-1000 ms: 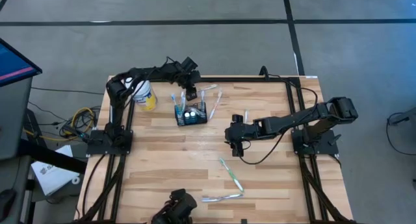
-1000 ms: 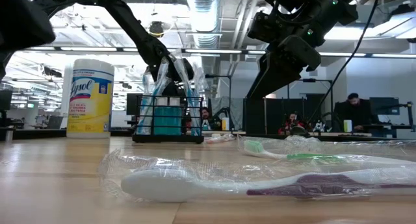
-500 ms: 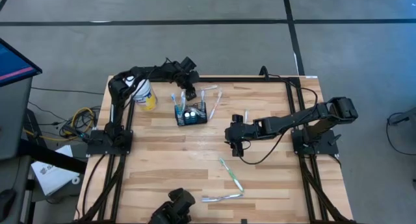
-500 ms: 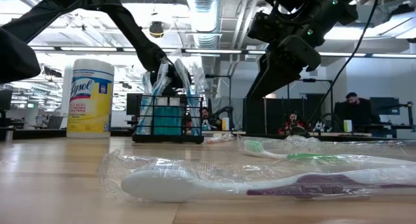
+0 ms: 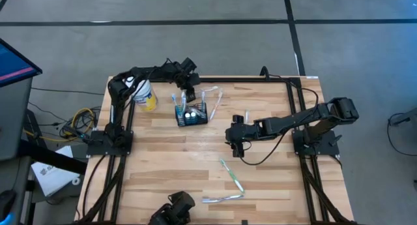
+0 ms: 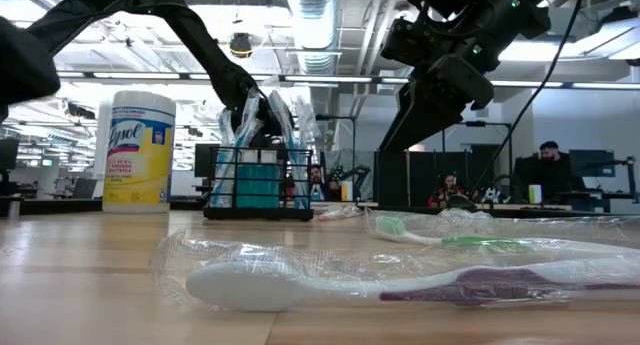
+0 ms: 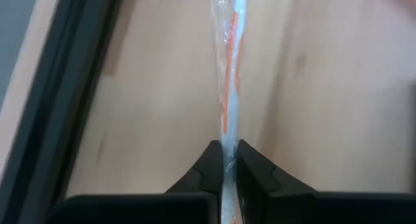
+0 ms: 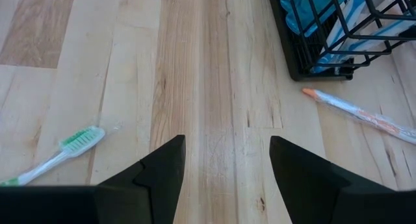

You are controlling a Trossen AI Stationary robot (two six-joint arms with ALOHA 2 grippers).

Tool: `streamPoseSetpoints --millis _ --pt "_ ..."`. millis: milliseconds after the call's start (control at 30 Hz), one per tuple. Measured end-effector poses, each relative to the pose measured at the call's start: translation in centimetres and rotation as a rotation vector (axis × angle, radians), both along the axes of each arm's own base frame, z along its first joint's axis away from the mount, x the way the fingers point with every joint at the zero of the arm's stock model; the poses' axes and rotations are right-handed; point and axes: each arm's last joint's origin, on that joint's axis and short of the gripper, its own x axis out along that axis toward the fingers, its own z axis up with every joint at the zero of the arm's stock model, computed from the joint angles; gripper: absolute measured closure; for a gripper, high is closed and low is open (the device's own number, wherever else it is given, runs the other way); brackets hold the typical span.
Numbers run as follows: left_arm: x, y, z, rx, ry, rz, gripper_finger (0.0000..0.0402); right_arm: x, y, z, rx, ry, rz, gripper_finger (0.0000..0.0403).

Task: Pick & Place toothbrushing station
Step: Put the right orange toothbrush into the mesh organizer

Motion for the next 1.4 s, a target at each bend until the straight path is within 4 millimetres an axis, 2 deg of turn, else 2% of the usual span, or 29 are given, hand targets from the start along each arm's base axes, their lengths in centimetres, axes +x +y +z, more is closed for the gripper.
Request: streamPoseSetpoints --millis 267,867,1100,1400 --pt "-0.1 -0.5 2.2 0.025 -0.040 -0.006 0.0392 0.0 0.0 0.0 0.000 0.000 -0.001 0.0189" --pt "-2.1 -2.4 11.8 0.147 -0.251 0.077 0.0392 0.0 0.0 0.0 0.003 -0.001 -0.003 0.0189" --pt "-3.0 -4.3 15.4 0.184 -0.349 0.102 0.0392 0.2 0.0 0.2 0.015 -0.034 -0.012 0.0189" --pt "-5.4 -8.5 17.0 0.206 -0.486 0.099 0.0392 0.7 0.1 0.6 0.039 -0.105 -0.030 0.0189"
